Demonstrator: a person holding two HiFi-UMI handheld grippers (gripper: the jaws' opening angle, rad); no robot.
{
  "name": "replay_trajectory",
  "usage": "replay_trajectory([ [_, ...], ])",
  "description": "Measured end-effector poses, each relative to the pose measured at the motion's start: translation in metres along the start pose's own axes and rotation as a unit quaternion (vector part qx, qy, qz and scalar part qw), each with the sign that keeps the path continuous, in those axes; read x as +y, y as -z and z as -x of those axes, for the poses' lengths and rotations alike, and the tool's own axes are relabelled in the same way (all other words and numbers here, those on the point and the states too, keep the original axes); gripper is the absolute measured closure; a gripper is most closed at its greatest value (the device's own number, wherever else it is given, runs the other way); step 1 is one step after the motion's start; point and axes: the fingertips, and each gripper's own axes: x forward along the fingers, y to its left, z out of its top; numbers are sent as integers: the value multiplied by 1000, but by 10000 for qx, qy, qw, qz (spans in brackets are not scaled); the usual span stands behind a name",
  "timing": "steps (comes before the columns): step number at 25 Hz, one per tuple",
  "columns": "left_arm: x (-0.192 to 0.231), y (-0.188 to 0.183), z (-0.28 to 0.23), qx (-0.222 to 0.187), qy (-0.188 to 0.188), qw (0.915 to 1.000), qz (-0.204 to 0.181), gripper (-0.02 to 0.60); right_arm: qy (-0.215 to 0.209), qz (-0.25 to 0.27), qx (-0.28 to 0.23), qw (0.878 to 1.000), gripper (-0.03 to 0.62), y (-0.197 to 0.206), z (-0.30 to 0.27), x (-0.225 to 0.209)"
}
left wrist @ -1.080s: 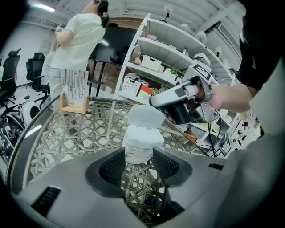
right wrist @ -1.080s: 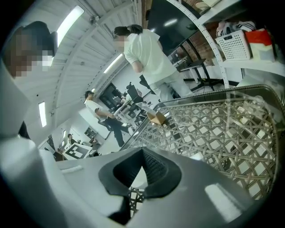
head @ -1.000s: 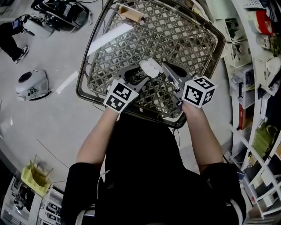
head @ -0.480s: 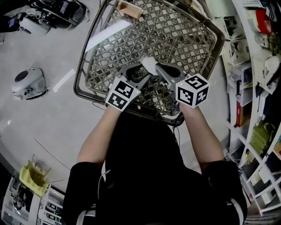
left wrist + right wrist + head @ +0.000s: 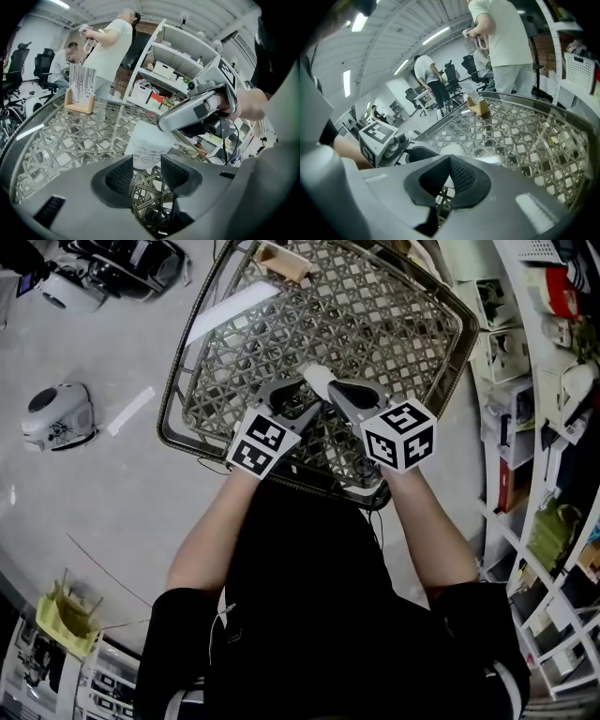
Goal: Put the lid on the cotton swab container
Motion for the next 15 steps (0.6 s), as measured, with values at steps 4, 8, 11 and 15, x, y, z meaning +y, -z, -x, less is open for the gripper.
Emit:
replay_trajectory([
  [4,0,2,1,-50,-18,9998,197,397,-4,335,429,9985,583,5,-2,1],
  [8,5,0,3,-139,-42,9991,391,397,-72,442,778,9960,585,7,-3,1],
  [11,7,-3,3,-230,20,9987,458,397,-60,674,1123,9914,585,8,-5,0],
  [15,10,-7,7,-271,69,9984,483,397,48,1005,1419,9848,585,10,-7,1],
])
